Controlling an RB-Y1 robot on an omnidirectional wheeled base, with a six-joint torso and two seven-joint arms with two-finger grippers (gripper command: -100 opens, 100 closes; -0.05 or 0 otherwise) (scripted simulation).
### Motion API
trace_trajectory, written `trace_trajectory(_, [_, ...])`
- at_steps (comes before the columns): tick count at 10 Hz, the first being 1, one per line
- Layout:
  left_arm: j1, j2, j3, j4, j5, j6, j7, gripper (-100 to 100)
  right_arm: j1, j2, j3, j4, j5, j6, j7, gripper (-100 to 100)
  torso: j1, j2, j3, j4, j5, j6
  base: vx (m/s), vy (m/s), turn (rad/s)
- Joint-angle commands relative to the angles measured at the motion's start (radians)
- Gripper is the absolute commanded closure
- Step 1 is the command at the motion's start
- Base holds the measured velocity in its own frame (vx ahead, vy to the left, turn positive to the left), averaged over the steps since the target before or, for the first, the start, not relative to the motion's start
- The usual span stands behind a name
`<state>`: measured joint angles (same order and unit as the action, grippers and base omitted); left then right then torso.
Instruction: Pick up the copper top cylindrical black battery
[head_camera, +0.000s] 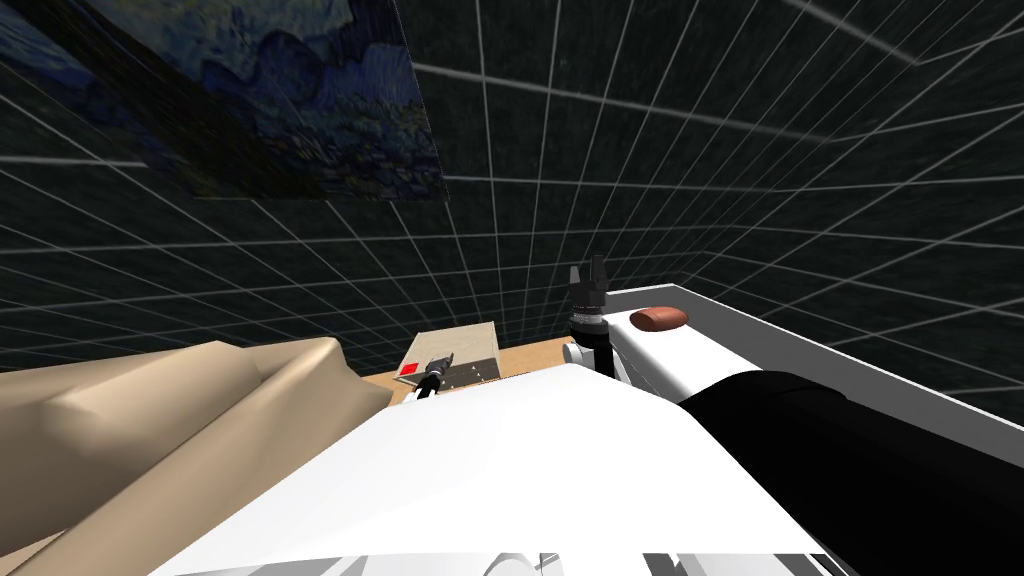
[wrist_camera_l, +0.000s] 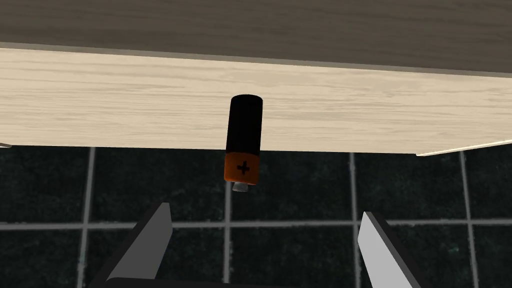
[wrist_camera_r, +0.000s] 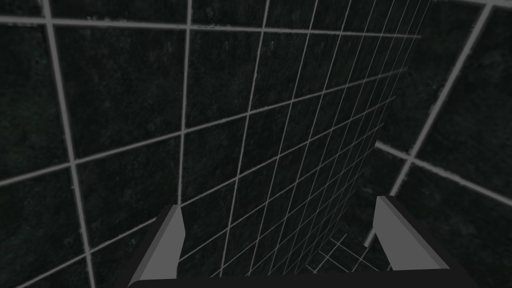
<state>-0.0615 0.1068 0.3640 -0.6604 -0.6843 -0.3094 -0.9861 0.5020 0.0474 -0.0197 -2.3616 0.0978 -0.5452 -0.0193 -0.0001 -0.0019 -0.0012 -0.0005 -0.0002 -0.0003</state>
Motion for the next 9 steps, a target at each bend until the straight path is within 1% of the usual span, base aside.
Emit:
trace_trajectory(1, [-0.011, -0.004, 0.008, 0.037, -0.008, -0.005, -0.023, -100, 0.0, 0.0, 0.0, 0.0, 0.0, 0.0, 0.0, 0, 0.0, 0.0, 0.0, 0.0, 0.0, 0.0, 0.021, 0.005, -0.001])
trace_trajectory(2, [-0.02, -0.009, 0.012, 0.063, -0.016, -0.002, -0.035, -100, 0.0, 0.0, 0.0, 0.0, 0.0, 0.0, 0.0, 0, 0.0, 0.001, 0.0, 0.0, 0.0, 0.0, 0.017, 0.003, -0.003])
trace_trajectory(3, [-0.022, -0.01, 0.013, 0.068, -0.018, -0.002, -0.037, -100, 0.0, 0.0, 0.0, 0.0, 0.0, 0.0, 0.0, 0, 0.0, 0.001, 0.001, 0.0, 0.0, 0.0, 0.0, 0.0, 0.0])
trace_trajectory(4, [-0.013, -0.011, 0.005, 0.047, -0.018, 0.005, -0.026, -100, 0.0, 0.0, 0.0, 0.0, 0.0, 0.0, 0.0, 0, 0.0, 0.002, 0.001, 0.0, 0.0, 0.0, 0.0, 0.0, 0.0])
trace_trajectory(5, [-0.013, -0.012, 0.005, 0.049, -0.018, 0.005, -0.028, 0, 0.0, 0.0, 0.0, 0.0, 0.0, 0.0, 0.0, 0, 0.0, 0.002, 0.001, 0.001, 0.0, 0.0, 0.0, 0.0, 0.0])
trace_trajectory(6, [-0.029, -0.013, 0.055, 0.075, 0.008, -0.004, -0.078, -100, 0.0, 0.0, 0.0, 0.0, 0.0, 0.0, 0.0, 0, 0.0, 0.002, 0.001, 0.001, 0.0, 0.0, -0.04, 0.055, -0.329])
trace_trajectory(7, [-0.029, -0.013, 0.082, 0.075, 0.008, -0.004, -0.081, -100, 0.0, 0.0, 0.0, 0.0, 0.0, 0.0, 0.0, 0, 0.003, 0.004, 0.002, 0.001, 0.0, 0.001, -0.062, 0.072, -0.241])
trace_trajectory(8, [-0.029, -0.013, 0.082, 0.075, 0.008, -0.004, -0.081, -100, 0.0, 0.0, 0.0, 0.0, 0.0, 0.0, 0.0, 0, 0.004, 0.006, 0.004, 0.001, 0.001, 0.0, -0.024, 0.024, -0.029])
trace_trajectory(9, [-0.044, -0.015, 0.127, 0.1, 0.033, -0.014, -0.126, -100, 0.0, 0.0, 0.0, 0.0, 0.0, 0.0, 0.0, 0, 0.002, 0.004, 0.003, 0.001, 0.0, 0.0, -0.06, 0.037, -0.355])
